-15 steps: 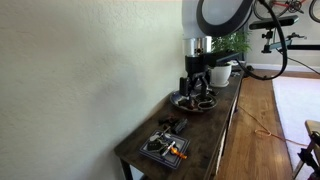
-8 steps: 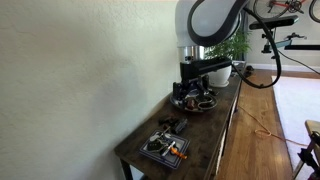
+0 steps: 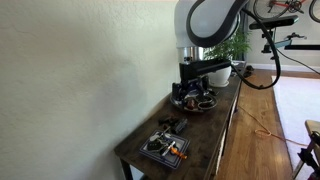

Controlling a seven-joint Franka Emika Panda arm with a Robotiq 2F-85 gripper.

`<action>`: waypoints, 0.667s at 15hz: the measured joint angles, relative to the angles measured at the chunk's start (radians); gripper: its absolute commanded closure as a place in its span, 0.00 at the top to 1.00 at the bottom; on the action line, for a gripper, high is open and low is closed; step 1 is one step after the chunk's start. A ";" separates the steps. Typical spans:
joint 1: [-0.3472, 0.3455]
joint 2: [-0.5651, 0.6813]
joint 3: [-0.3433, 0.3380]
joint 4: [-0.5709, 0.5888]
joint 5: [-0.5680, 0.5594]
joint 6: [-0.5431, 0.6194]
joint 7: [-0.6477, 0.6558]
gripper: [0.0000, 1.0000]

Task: Pick the big object on the table and put it on the tray

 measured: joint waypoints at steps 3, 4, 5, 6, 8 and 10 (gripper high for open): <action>0.001 0.040 -0.015 0.022 0.000 0.002 0.056 1.00; 0.001 0.059 -0.020 0.034 0.001 0.002 0.075 1.00; 0.001 0.079 -0.025 0.048 0.003 0.002 0.093 1.00; 0.001 0.099 -0.028 0.063 0.005 0.002 0.110 1.00; 0.004 0.137 -0.035 0.093 0.009 0.002 0.149 1.00; 0.014 0.172 -0.049 0.123 0.008 0.003 0.206 1.00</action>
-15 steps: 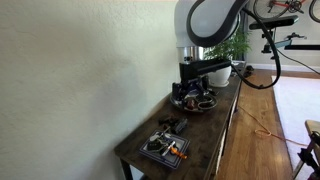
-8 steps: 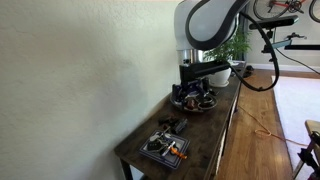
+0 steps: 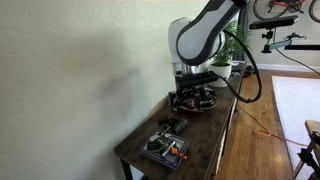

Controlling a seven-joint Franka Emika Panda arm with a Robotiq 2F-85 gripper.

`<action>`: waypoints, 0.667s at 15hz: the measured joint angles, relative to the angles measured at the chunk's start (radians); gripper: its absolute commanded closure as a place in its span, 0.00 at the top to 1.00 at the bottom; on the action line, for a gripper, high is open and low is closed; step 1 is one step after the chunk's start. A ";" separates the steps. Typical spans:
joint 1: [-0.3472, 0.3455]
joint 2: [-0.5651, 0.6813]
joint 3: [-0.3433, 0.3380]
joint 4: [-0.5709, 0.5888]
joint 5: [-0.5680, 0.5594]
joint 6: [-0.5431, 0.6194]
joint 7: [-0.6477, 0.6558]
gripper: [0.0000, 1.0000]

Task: Pick the big object on the table and put it on the tray

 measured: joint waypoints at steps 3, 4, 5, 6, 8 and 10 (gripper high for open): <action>0.018 0.052 -0.020 0.042 0.001 0.004 0.085 1.00; 0.019 0.068 -0.022 0.054 0.005 0.008 0.108 1.00; 0.020 0.083 -0.022 0.065 0.013 0.013 0.128 1.00; 0.020 0.098 -0.022 0.076 0.024 0.020 0.143 1.00; 0.021 0.127 -0.022 0.096 0.042 0.036 0.172 1.00; 0.023 0.155 -0.023 0.111 0.046 0.068 0.208 1.00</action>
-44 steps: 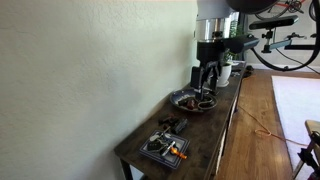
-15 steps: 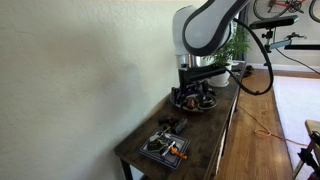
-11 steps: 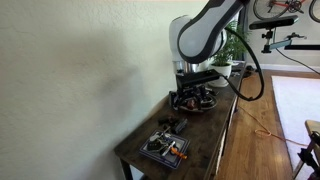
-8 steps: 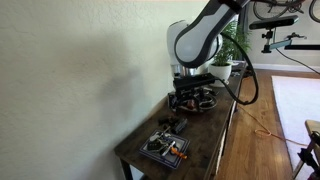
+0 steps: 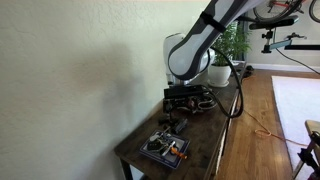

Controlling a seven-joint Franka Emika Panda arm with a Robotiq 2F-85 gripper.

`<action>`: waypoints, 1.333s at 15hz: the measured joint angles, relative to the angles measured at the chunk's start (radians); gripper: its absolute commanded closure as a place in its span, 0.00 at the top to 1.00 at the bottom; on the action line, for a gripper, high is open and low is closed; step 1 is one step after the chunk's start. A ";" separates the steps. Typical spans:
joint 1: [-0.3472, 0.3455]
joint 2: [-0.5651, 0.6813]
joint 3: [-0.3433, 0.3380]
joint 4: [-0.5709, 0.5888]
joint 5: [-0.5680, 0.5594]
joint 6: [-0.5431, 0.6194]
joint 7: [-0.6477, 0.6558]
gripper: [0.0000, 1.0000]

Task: Pick the big object on the table and put it on the tray

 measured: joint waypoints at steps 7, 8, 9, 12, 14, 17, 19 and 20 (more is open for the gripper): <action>0.007 0.076 -0.013 0.034 0.018 0.075 0.094 1.00; 0.007 0.082 -0.013 0.037 0.023 0.076 0.100 1.00; 0.007 0.086 -0.013 0.039 0.027 0.076 0.107 1.00; 0.007 0.096 -0.013 0.040 0.045 0.076 0.115 1.00; 0.007 0.104 -0.013 0.040 0.055 0.076 0.116 1.00; 0.007 0.110 -0.013 0.040 0.064 0.076 0.116 0.83; 0.007 0.113 -0.013 0.039 0.068 0.076 0.116 0.67; 0.007 0.114 -0.013 0.039 0.070 0.076 0.116 0.61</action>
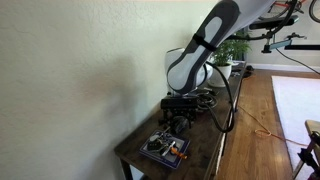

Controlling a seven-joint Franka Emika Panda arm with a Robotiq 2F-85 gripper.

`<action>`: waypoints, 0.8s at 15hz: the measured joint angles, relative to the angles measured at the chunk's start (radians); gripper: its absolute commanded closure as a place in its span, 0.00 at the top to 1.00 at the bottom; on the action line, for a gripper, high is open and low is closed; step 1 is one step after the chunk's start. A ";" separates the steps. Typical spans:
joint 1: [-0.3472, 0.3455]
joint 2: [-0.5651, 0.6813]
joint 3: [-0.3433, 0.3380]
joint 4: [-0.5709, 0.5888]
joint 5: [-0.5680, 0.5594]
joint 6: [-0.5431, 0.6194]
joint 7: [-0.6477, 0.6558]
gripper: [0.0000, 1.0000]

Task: Pick the big object on the table and put it on the tray

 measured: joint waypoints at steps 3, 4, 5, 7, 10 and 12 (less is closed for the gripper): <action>0.000 0.003 0.000 0.000 0.003 0.000 0.000 0.39; 0.000 0.004 0.000 0.000 0.005 0.000 0.000 0.34; 0.000 0.005 0.000 0.000 0.006 0.000 0.000 0.28; 0.000 0.006 0.000 0.000 0.007 0.001 0.000 0.15; 0.000 0.005 0.000 0.000 0.007 0.002 0.000 0.15; 0.000 0.005 0.000 -0.002 0.007 0.004 0.000 0.15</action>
